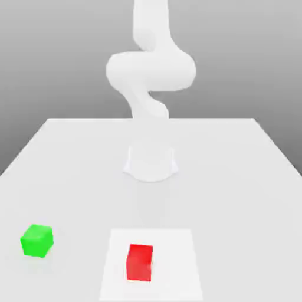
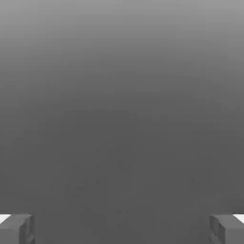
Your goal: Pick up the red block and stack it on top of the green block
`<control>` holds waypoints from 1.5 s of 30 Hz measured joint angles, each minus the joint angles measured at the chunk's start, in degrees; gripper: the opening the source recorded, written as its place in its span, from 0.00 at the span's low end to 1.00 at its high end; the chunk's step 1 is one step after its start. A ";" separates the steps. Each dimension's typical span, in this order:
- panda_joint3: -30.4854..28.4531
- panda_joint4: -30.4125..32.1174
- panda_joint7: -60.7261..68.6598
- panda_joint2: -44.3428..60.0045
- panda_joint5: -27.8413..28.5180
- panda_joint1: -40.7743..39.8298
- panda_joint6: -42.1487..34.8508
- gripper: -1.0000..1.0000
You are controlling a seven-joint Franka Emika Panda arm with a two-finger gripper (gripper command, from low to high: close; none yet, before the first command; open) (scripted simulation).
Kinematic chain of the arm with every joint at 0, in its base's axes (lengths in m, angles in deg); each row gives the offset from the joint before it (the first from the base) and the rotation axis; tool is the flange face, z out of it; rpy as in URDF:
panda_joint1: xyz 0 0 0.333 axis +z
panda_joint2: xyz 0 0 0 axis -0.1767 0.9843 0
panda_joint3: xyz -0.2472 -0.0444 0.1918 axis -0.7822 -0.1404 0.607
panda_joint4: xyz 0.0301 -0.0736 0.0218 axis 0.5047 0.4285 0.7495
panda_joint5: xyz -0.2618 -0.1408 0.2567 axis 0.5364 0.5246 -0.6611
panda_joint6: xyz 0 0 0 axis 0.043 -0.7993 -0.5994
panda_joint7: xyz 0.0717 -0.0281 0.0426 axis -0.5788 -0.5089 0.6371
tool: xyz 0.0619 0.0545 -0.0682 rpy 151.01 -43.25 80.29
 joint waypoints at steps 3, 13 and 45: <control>-0.04 2.39 -0.31 6.55 0.05 -0.33 3.17 0.50; -0.33 9.99 -1.27 27.36 0.15 -1.26 13.26 0.50; -6.71 16.37 -3.20 45.15 -0.30 -9.84 20.28 0.00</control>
